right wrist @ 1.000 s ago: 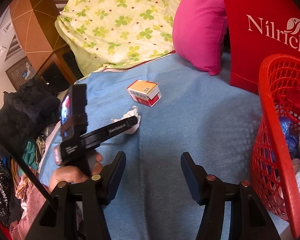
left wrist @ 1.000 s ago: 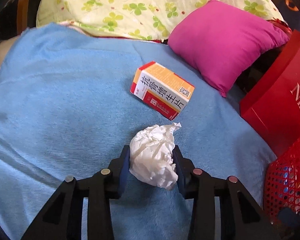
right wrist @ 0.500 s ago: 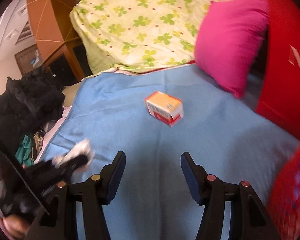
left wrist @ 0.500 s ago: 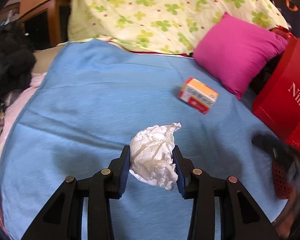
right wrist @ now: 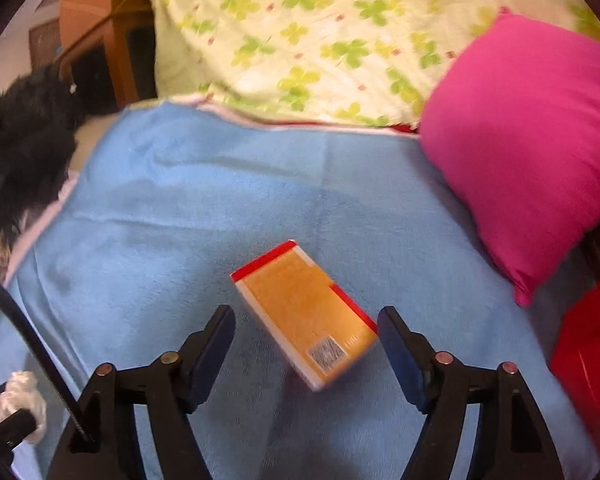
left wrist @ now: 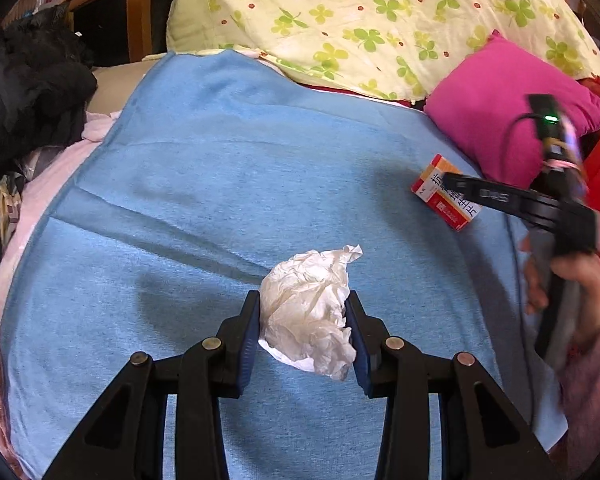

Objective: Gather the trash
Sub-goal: 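Grasp the small orange-and-white medicine box with the right gripper, then carry the tissue and orange box toward the red basket with both grippers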

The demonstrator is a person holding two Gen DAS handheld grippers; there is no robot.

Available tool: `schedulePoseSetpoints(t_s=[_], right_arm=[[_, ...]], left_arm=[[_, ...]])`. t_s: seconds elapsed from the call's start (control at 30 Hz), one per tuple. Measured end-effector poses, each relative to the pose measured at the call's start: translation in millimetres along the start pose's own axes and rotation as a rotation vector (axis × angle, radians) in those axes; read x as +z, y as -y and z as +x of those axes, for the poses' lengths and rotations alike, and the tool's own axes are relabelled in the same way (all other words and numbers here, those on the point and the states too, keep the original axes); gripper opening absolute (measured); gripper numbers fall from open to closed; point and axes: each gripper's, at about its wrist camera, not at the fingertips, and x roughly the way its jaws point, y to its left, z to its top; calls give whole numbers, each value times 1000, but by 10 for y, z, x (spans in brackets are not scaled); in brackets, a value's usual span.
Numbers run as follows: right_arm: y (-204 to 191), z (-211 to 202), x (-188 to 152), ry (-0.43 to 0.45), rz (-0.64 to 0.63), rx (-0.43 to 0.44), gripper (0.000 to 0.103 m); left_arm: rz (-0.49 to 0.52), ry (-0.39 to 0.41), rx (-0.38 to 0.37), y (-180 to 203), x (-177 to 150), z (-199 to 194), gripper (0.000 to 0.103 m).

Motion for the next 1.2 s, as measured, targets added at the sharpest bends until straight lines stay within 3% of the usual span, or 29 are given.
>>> schedulePoseSetpoints(t_s=[0.1, 0.2, 0.23, 0.3, 0.33, 0.5, 0.6, 0.7, 0.87, 0.93, 1.07, 1.2], right_arm=[[-33, 138, 53, -15, -49, -61, 77], [-8, 121, 41, -12, 0, -59, 76], [-21, 94, 27, -8, 6, -57, 74], [-30, 80, 8, -16, 4, -101, 60], [-35, 75, 2, -20, 7, -108, 60], [42, -106, -16, -1, 17, -32, 62], [118, -116, 59, 14, 44, -26, 79], [112, -15, 137, -12, 59, 18, 79], [-58, 331, 148, -82, -65, -62, 79], [-67, 389, 113, -96, -55, -64, 76], [-108, 258, 14, -50, -38, -99, 65], [-116, -82, -116, 2, 0, -96, 62]], left_arm=[[0, 5, -9, 19, 17, -1, 42], [-7, 6, -19, 20, 16, -6, 42], [-8, 7, -20, 24, 17, -7, 42], [-11, 5, -23, 35, 7, -16, 42], [-9, 6, -26, 44, -3, -32, 42], [-9, 28, -36, 23, -21, -117, 42], [-22, 27, -35, -31, -10, -118, 42], [-35, 20, -47, -64, 20, -92, 42], [-30, 18, -61, -26, 37, -77, 42], [-23, 20, -63, -12, 39, -82, 42], [-32, 24, -63, -42, 45, -99, 42], [-20, 43, -70, -21, 33, -178, 42]])
